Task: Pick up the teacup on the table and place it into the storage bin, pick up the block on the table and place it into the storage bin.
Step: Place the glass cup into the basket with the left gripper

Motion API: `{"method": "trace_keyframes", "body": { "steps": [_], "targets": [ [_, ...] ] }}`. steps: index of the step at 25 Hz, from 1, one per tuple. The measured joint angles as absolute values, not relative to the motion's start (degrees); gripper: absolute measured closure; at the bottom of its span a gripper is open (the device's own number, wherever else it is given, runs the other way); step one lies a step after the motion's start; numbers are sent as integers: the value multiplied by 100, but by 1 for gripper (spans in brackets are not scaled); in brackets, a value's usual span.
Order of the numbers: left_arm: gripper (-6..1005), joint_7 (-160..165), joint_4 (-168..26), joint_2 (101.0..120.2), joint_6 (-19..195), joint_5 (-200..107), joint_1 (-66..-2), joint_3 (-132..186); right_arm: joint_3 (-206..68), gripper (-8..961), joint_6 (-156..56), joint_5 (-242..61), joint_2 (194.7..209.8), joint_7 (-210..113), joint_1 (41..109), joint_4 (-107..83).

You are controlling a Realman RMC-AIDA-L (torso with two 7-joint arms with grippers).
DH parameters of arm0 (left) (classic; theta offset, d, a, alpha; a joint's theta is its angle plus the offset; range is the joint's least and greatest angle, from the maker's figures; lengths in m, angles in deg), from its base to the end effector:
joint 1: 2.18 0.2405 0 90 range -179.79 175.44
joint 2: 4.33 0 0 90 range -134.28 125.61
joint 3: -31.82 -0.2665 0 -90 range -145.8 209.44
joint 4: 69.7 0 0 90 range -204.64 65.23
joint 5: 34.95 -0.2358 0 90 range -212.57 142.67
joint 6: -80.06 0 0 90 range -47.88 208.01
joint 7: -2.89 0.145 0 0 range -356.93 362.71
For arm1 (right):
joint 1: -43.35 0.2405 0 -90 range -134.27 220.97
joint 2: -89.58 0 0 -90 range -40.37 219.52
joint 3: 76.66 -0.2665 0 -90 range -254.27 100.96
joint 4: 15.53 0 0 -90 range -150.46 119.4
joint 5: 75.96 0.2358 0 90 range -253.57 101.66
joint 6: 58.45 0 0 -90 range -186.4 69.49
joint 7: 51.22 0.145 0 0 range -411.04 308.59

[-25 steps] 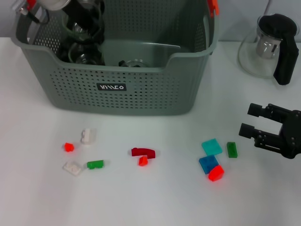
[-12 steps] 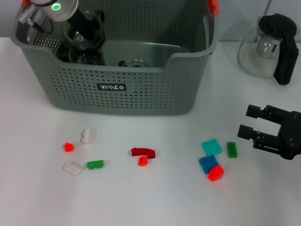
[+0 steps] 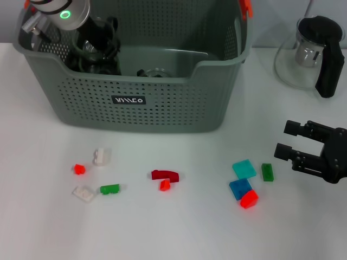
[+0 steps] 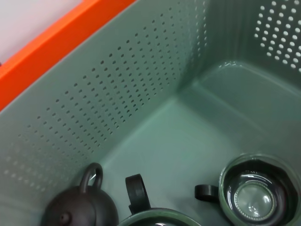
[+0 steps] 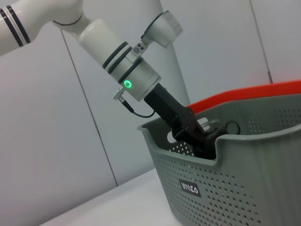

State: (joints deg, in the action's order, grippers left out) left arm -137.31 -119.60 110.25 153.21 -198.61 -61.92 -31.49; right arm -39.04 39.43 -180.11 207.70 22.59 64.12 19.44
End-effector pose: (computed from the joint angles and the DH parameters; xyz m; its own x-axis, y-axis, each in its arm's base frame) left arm -0.1425 0.5037 0.0329 0.7913 0.5823 -0.1865 0.3474 -0.6792 -0.6465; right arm 0.3183 0.3007 0.0134 0.6587 -0.3175 -0.6821 -0.5207 -0.8468 -0.1087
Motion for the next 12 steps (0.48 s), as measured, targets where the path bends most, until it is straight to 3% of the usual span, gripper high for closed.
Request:
{"method": "trace_keyframes", "body": {
  "steps": [12],
  "targets": [
    [950, -13795, -11910, 11019, 15286, -19860, -6163, -3261, -3904, 193, 3945, -18011, 20772, 2267, 6409, 1945]
  ]
}}
